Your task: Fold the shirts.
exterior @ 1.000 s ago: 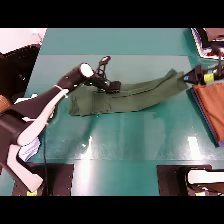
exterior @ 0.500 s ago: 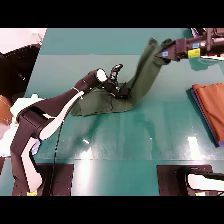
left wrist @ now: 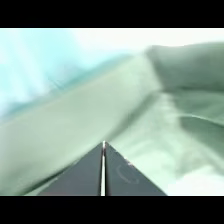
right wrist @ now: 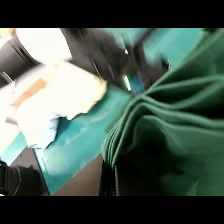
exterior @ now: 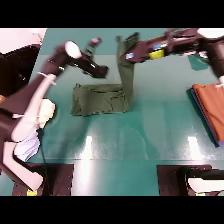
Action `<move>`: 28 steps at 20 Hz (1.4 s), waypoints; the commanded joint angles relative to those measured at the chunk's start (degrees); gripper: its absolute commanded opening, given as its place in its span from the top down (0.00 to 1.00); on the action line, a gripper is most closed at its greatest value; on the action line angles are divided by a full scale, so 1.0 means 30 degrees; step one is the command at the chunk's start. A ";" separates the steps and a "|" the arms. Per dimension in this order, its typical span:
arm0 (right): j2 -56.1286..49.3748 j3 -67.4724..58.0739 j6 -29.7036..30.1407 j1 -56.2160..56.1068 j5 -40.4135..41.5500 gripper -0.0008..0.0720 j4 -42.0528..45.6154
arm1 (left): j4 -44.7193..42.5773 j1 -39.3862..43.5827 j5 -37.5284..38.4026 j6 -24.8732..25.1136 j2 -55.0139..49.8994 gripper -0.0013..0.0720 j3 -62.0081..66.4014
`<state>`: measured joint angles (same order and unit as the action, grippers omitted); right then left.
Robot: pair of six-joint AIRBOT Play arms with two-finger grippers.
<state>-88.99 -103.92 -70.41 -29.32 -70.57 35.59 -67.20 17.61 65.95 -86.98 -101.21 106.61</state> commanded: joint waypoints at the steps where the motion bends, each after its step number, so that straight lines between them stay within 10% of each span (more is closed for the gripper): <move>1: -0.2929 -0.2237 0.1013 -0.3803 0.1836 0.96 0.0029 | -0.2914 -0.3286 0.1712 0.0124 0.3279 0.95 0.0219; 2: -0.3985 -0.3082 0.1013 -0.4736 0.2237 0.82 0.0175 | -0.3257 -0.4131 0.2004 0.0124 0.4095 0.95 0.0219; 4: -0.6018 -0.4583 0.1013 -0.6003 0.2033 0.23 0.0189 | -0.3424 -0.5537 0.2565 0.0124 0.5297 0.95 0.0211; 19: -0.1457 0.9719 -0.3417 0.4102 0.0415 0.23 0.4969 | -0.1406 -0.6951 0.3840 0.0648 0.6411 0.95 0.0058; 28: -0.6397 0.7380 -0.1778 0.2178 0.1392 0.23 -0.1071 | -0.1027 -0.6936 0.3687 0.0648 0.6397 0.95 0.0051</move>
<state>-102.91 -77.69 -76.29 -20.10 -66.19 37.93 -70.94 -3.16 77.08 -85.03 -82.02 106.78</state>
